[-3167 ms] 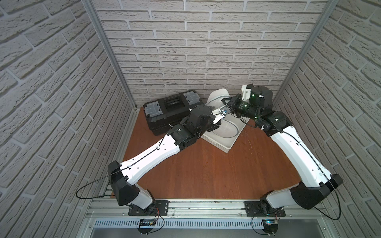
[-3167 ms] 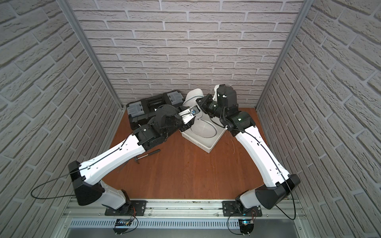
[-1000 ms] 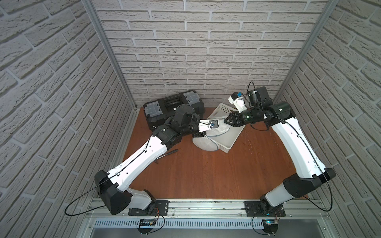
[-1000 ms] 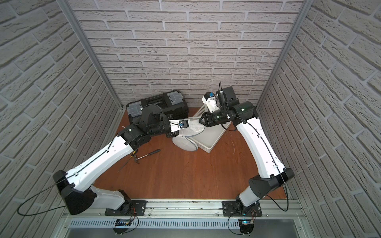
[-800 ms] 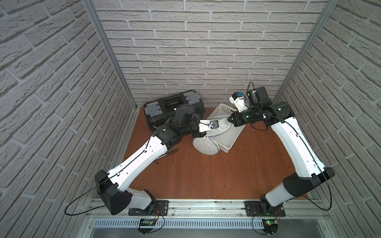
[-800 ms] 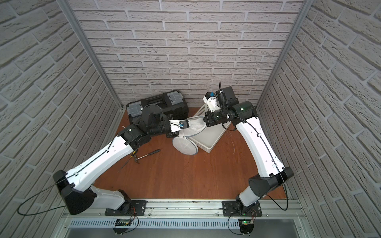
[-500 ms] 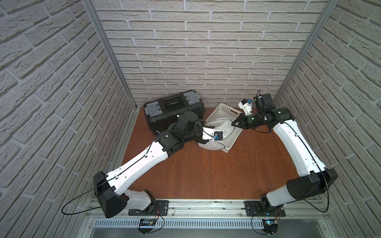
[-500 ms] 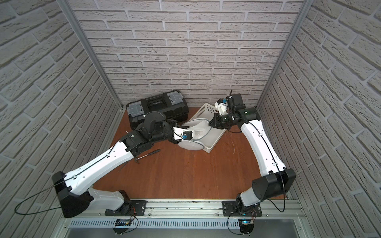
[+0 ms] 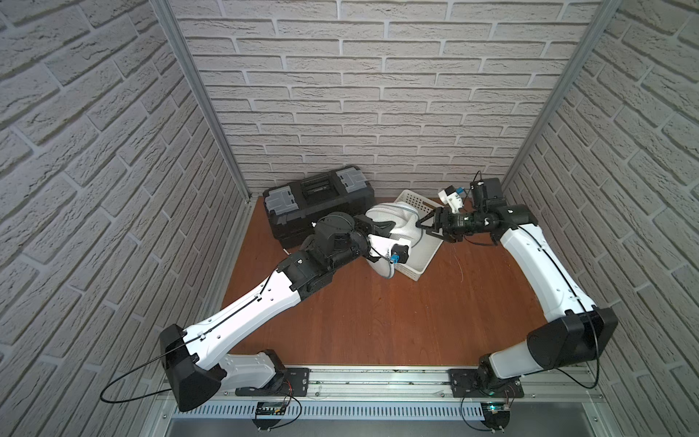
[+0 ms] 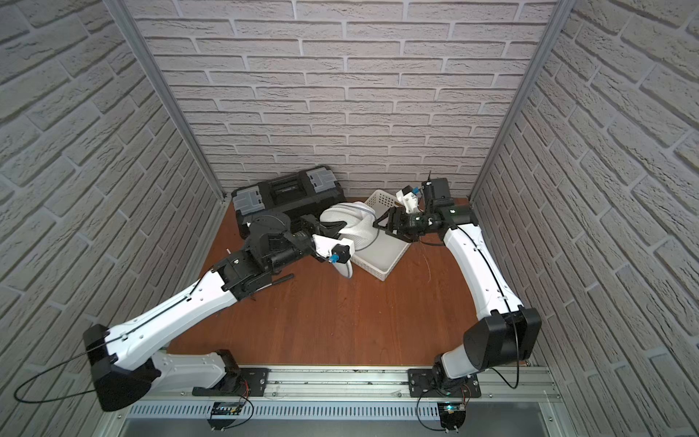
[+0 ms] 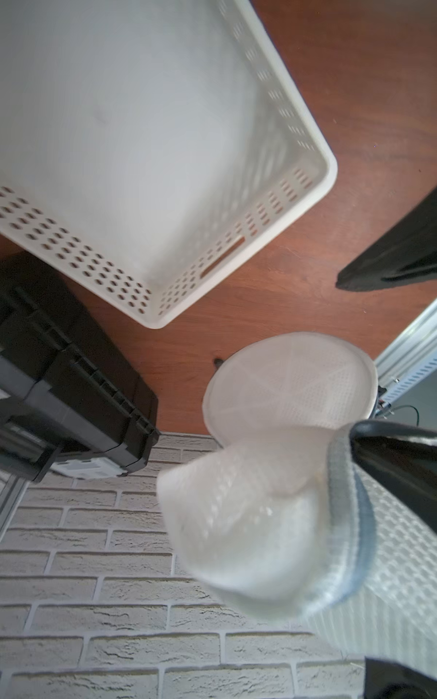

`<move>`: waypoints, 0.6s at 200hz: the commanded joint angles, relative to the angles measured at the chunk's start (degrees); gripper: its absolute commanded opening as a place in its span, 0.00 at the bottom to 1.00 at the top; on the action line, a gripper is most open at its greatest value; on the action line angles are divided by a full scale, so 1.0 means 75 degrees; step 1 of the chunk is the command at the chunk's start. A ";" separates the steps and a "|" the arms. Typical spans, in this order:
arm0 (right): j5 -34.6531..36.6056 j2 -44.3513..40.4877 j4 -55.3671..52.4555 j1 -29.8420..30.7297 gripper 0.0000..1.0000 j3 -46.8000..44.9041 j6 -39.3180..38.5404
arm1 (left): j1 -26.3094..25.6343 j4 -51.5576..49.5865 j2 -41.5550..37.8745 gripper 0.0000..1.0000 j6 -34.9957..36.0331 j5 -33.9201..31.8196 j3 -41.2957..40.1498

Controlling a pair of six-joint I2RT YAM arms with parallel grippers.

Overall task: Turn the laundry bag inside out
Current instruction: Turn over the laundry bag.

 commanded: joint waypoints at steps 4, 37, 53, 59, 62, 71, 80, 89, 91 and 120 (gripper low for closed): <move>0.0681 -0.0969 0.0555 -0.0078 0.74 0.0683 -0.1198 | -0.0034 0.0384 -0.0241 0.00 0.0352 0.0129 -0.0396; 0.0503 -0.1460 0.0653 0.0191 0.74 0.0609 -0.2917 | -0.0046 0.0082 -0.0184 0.00 0.0501 0.0225 -0.0463; 0.0630 -0.1460 0.0800 0.0616 0.75 0.0635 -0.3579 | -0.0054 -0.0040 -0.0110 0.00 0.0657 0.0302 -0.0383; 0.0700 -0.1418 0.0860 0.0762 0.75 0.0656 -0.3771 | -0.0063 -0.0074 -0.0093 0.00 0.0726 0.0325 -0.0352; 0.0746 -0.1383 0.0886 0.0848 0.75 0.0670 -0.3889 | -0.0074 -0.0093 -0.0076 0.00 0.0754 0.0338 -0.0336; 0.0903 -0.1230 0.0913 0.1026 0.75 0.0747 -0.4199 | -0.0094 -0.0150 -0.0054 0.00 0.0845 0.0369 -0.0292; 0.1112 -0.1023 0.0866 0.1114 0.75 0.0856 -0.4419 | -0.0119 -0.0274 -0.0028 0.00 0.0960 0.0401 -0.0235; 0.1189 -0.0747 0.0697 0.1122 0.75 0.1058 -0.4646 | -0.0148 -0.0512 -0.0025 0.00 0.1143 0.0447 -0.0157; 0.1201 -0.0680 0.0640 0.1122 0.75 0.1116 -0.4697 | -0.0168 -0.0563 -0.0016 0.00 0.1198 0.0455 -0.0139; 0.0962 0.0127 -0.0253 0.1194 0.75 0.1819 -0.5189 | -0.0370 -0.0981 -0.0014 0.00 0.1735 0.0301 0.0035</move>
